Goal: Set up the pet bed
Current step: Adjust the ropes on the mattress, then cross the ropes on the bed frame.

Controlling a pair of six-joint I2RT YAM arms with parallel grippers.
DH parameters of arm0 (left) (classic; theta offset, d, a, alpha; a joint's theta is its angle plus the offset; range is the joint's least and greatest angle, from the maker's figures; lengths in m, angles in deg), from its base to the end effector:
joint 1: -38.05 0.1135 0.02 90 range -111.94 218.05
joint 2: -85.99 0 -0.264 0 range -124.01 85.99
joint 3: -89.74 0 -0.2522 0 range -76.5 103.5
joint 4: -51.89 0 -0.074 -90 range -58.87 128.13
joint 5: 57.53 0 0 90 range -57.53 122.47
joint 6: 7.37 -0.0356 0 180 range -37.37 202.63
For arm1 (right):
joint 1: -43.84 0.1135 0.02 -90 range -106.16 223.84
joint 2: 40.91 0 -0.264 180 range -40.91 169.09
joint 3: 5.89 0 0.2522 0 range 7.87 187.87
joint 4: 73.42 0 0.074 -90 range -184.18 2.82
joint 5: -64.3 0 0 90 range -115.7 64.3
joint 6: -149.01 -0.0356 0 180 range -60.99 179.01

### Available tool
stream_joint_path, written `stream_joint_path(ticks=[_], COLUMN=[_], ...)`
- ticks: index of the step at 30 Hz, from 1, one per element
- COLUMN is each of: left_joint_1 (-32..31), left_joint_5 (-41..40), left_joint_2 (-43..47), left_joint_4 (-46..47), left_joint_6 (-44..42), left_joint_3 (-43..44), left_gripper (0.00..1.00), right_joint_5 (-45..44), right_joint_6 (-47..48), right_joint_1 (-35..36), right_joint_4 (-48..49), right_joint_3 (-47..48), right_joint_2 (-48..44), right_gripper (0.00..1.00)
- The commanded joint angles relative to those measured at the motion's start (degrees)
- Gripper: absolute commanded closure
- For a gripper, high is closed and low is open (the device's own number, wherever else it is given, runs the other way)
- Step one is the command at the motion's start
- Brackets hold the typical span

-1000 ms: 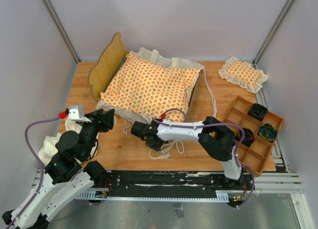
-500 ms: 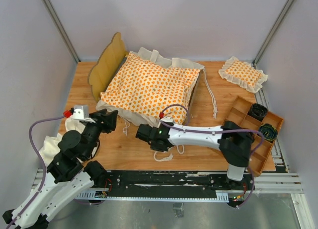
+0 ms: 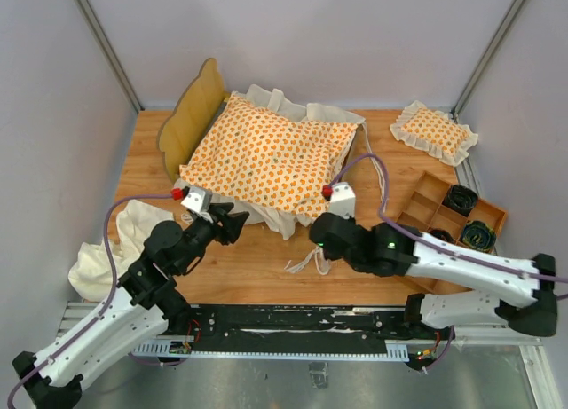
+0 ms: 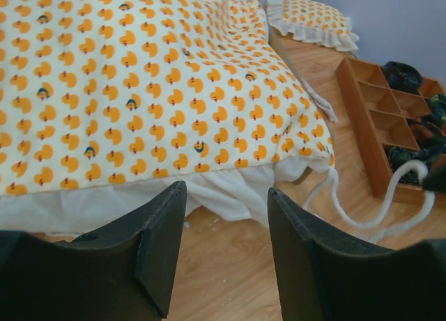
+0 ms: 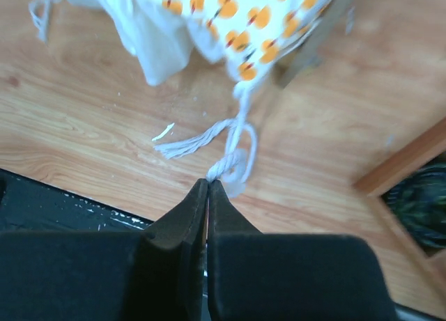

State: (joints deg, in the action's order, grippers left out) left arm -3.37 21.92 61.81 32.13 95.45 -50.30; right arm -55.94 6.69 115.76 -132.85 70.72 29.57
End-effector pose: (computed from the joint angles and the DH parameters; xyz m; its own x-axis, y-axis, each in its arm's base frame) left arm 0.1022 -0.0815 0.2827 -0.1647 -0.1456 -0.9755 0.4891 0.8468 -0.2090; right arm 0.0931 0.2275 0.3053 -0.7282 -0.0272 -0.6849 -0.2480 0.9420 0.2262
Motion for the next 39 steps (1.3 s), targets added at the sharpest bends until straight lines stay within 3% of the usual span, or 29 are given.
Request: stream_joint_path(ticks=[1, 5, 10, 17, 23, 30, 39], left_joint_1=[-0.1, -1.5, -7.0, -11.6, -15.0, -22.4, -23.2], left_joint_5=[9.9, 11.3, 7.0, 3.9, -2.2, -18.4, -26.2], left_joint_2=[-4.0, -10.9, -20.9, -32.8, -43.6, -54.8, -63.2], left_joint_4=[11.7, 16.9, 21.6, 31.7, 33.7, 40.6, 45.4], left_joint_6=[-2.5, -1.8, -3.4, -6.7, -9.5, -16.9, -20.5], left_joint_3=[-1.6, -2.2, -1.4, -1.6, 1.7, 5.7, 10.3], left_gripper=[0.46, 0.48, 0.46, 0.44, 0.43, 0.4, 0.39], right_joint_5=[-12.4, -13.8, -11.1, -5.1, 1.0, 3.0, 6.4], right_joint_6=[15.8, 27.7, 37.8, 38.2, 38.9, 38.5, 36.9], right_joint_1=[0.4, -3.4, -5.9, -11.6, -17.2, -18.2, -18.3], right_joint_4=[-2.6, 1.1, 8.3, 10.1, 13.5, 14.5, 16.1], right_joint_3=[-0.6, -1.7, -4.6, -7.9, -11.6, -13.4, -15.7], right_joint_2=[-12.7, -20.2, -24.6, -23.6, -26.5, -26.9, -29.0], right_gripper=[1.0, 1.0, 1.0, 1.0, 1.0, 1.0, 1.0])
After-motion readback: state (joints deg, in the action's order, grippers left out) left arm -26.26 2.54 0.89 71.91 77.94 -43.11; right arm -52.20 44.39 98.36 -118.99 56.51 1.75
